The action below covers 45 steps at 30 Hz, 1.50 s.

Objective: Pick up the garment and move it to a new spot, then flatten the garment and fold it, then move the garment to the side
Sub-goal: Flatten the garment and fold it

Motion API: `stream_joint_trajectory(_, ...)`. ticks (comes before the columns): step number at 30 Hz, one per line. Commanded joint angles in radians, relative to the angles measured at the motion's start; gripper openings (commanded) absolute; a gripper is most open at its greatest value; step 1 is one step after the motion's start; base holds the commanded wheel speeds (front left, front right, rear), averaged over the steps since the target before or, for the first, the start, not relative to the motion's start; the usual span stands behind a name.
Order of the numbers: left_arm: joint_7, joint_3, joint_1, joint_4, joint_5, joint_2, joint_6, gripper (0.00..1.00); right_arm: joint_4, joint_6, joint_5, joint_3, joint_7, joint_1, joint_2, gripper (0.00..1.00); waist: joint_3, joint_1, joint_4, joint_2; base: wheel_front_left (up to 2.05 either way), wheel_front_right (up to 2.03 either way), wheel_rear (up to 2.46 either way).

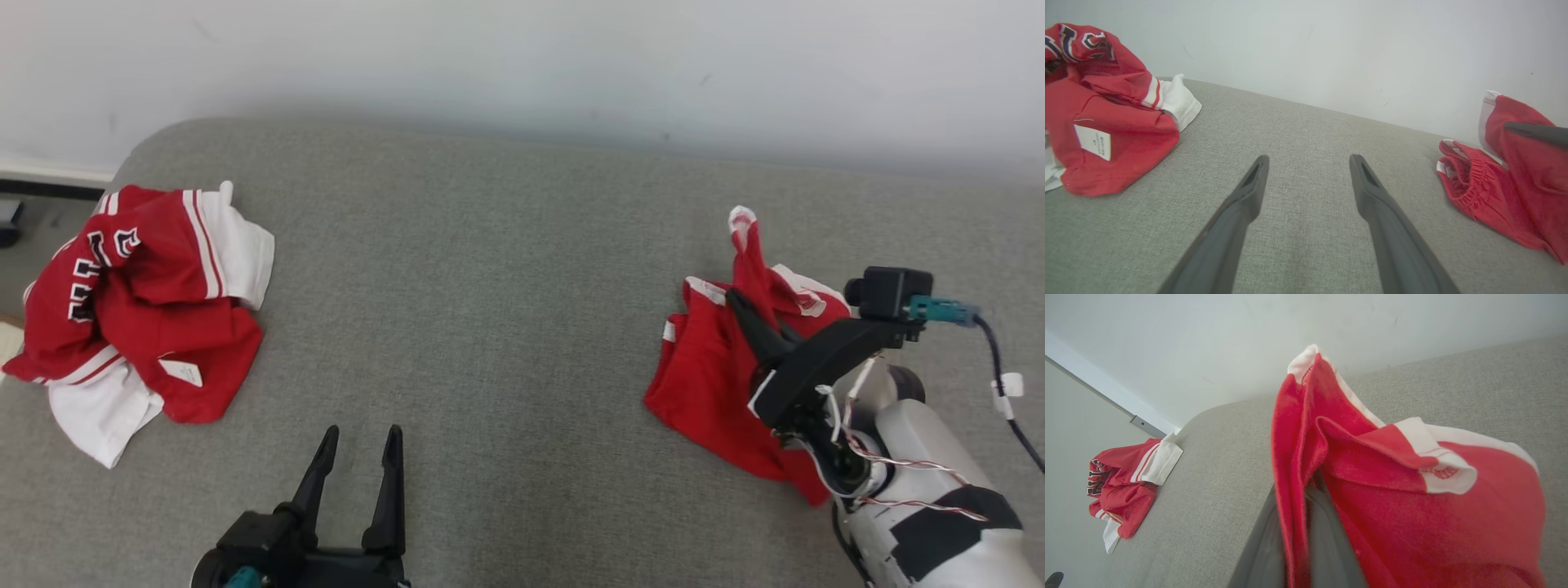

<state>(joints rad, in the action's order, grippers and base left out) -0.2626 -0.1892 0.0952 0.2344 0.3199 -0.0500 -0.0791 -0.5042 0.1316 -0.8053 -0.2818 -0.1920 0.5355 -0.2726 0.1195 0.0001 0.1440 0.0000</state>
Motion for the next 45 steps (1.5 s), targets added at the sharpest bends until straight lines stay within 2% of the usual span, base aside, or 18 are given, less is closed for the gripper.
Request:
stream_joint_trajectory(1, -0.003, -0.002, 0.02, -0.001, 0.015, -0.001, 0.003, 1.0, -0.017, -0.002, 0.014, -0.004, 0.008, 0.015, 0.013, 0.0, 0.019, -0.0001, 0.02, 0.0, 0.0, 0.0, 0.0)
stream_joint_trajectory(6, -0.003, -0.027, 0.041, 0.003, 0.027, -0.001, 0.015, 1.0, -0.142, -0.002, 0.087, -0.009, 0.05, 0.043, 0.051, 0.0, 0.042, -0.0001, 0.051, 0.0, 0.0, 0.0, 0.0)
stream_joint_trajectory(11, -0.003, -0.031, 0.054, 0.004, 0.034, -0.001, 0.022, 1.0, -0.209, -0.002, 0.111, -0.031, 0.084, 0.059, 0.076, 0.0, 0.054, -0.0001, 0.061, 0.0, 0.0, 0.0, 0.0)
stream_joint_trajectory(12, -0.003, -0.029, 0.052, 0.004, 0.035, -0.001, 0.022, 1.0, -0.216, -0.002, 0.108, -0.038, 0.087, 0.059, 0.082, 0.04, 0.053, -0.0001, 0.06, 0.0, 0.0, 0.0, 0.0)
stream_joint_trajectory(13, -0.003, -0.026, 0.049, 0.005, 0.034, -0.001, 0.023, 1.0, -0.22, -0.002, 0.105, -0.045, 0.091, 0.059, 0.085, 0.44, 0.053, -0.0001, 0.058, 0.0, 0.0, 0.0, 0.0)
stream_joint_trajectory(14, -0.003, -0.024, 0.046, 0.006, 0.034, -0.001, 0.023, 1.0, -0.221, -0.002, 0.102, -0.051, 0.097, 0.059, 0.087, 1.0, 0.051, -0.0001, 0.056, 0.0, 0.0, 0.0, 0.0)
stream_joint_trajectory(19, -0.003, -0.009, 0.026, 0.011, 0.024, -0.001, 0.023, 1.0, -0.167, -0.002, 0.073, -0.082, 0.146, 0.04, 0.052, 1.0, 0.03, -0.0001, 0.038, 0.0, 0.0, 0.0, 0.0)
stream_joint_trajectory(24, -0.003, 0.015, 0.003, 0.006, 0.013, -0.001, 0.02, 1.0, -0.055, -0.002, 0.033, -0.087, 0.199, -0.012, -0.026, 1.0, 0.009, -0.0001, 0.015, 0.0, 0.0, 0.0, 0.0)
stream_joint_trajectory(25, -0.003, 0.015, 0.003, 0.006, 0.013, -0.001, 0.02, 1.0, -0.055, -0.002, 0.033, -0.087, 0.199, -0.012, -0.026, 1.0, 0.009, -0.0001, 0.015, 0.0, 0.0, 0.0, 0.0)
stream_joint_trajectory(30, -0.003, 0.041, -0.012, -0.009, -0.003, -0.001, 0.015, 1.0, 0.023, -0.002, 0.021, -0.015, 0.266, -0.105, -0.107, 1.0, -0.002, -0.0001, -0.004, 0.0, 0.0, 0.0, 0.0)
stream_joint_trajectory(35, -0.003, 0.066, -0.026, -0.017, -0.011, -0.001, 0.01, 1.0, 0.045, -0.002, 0.052, 0.073, 0.325, -0.198, -0.146, 1.0, -0.008, -0.0001, -0.017, 0.0, 0.0, 0.0, 0.0)
stream_joint_trajectory(41, -0.003, 0.084, -0.041, -0.024, -0.032, -0.001, 0.005, 1.0, 0.051, -0.002, 0.133, 0.16, 0.414, -0.298, -0.112, 1.0, -0.024, -0.0001, -0.023, 0.0, 0.0, 0.0, 0.0)
stream_joint_trajectory(45, -0.003, 0.094, -0.064, -0.037, -0.042, -0.001, 0.005, 1.0, 0.099, -0.002, 0.246, 0.226, 0.453, -0.368, -0.07, 1.0, -0.039, -0.0001, -0.03, 0.0, 0.0, 0.0, 0.0)
